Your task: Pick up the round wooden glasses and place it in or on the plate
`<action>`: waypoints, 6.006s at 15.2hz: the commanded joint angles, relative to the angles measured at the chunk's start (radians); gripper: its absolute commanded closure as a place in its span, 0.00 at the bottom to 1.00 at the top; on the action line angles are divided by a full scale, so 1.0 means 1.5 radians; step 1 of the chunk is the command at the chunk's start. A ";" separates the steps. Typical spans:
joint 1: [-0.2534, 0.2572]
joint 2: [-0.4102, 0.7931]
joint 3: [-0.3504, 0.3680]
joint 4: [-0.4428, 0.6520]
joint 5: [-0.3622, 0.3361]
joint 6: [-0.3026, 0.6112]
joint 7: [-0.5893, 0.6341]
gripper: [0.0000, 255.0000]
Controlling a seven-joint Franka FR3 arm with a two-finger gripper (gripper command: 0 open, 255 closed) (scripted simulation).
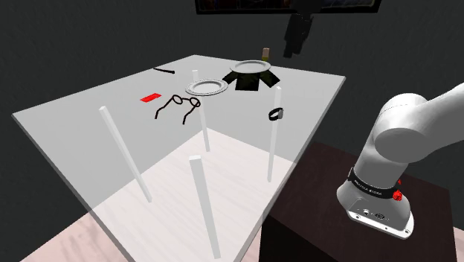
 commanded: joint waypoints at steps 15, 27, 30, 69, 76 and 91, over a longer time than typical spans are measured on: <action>0.026 0.311 0.079 0.107 -0.002 0.221 0.022 0.00; 0.049 0.611 0.130 0.333 -0.075 0.302 0.071 0.00; 0.063 0.691 0.135 0.413 -0.102 0.302 0.085 0.00; 0.080 0.773 0.136 0.538 -0.125 0.258 0.094 1.00; 0.072 0.774 0.133 0.593 -0.121 0.205 0.078 1.00; -0.066 0.883 0.080 0.757 -0.081 0.147 -0.125 1.00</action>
